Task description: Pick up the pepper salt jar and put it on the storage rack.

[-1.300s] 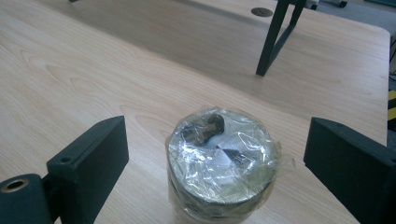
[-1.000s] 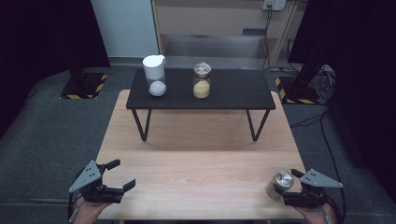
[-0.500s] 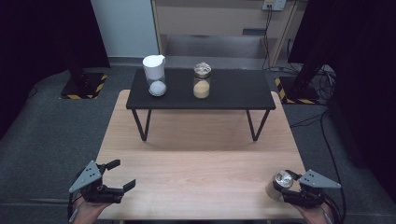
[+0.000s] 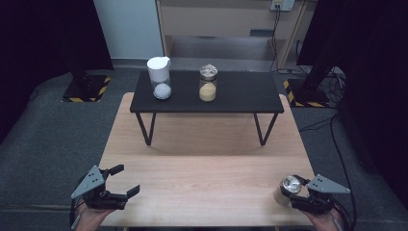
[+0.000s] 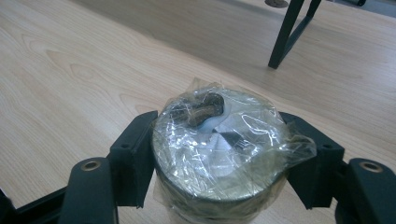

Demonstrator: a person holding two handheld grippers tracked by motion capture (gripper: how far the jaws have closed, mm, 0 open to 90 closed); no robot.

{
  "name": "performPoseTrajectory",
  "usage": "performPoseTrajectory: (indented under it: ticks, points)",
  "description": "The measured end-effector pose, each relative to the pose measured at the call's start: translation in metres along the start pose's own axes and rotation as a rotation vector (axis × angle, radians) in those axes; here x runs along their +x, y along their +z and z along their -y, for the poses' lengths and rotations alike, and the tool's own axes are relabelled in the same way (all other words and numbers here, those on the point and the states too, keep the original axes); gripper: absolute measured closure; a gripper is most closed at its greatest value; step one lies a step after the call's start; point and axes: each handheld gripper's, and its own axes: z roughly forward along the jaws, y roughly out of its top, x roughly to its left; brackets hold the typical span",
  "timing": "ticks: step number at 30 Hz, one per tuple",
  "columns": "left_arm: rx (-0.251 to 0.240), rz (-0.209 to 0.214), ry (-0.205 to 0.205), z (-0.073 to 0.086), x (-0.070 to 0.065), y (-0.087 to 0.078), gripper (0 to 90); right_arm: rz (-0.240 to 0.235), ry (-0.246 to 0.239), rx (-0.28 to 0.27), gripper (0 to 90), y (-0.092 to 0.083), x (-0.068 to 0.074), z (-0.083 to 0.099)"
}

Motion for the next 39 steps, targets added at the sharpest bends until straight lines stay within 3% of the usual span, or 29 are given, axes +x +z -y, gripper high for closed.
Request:
performPoseTrajectory:
  ticks: [12, 20, 39]
  points:
    - [0.001, 0.001, 0.002, 0.000, 0.000, 0.000, 2.5, -0.007, -0.008, -0.006, 34.0, -0.004, -0.008, -0.015]
    - [0.001, 0.001, 0.001, 0.000, 0.000, 0.000, 2.6, -0.054, -0.019, -0.003, 34.1, -0.002, -0.016, -0.028]
    - [0.000, 0.005, -0.001, 0.000, 0.001, 0.000, 2.6, -0.132, -0.098, 0.030, 34.1, 0.015, -0.021, -0.072]
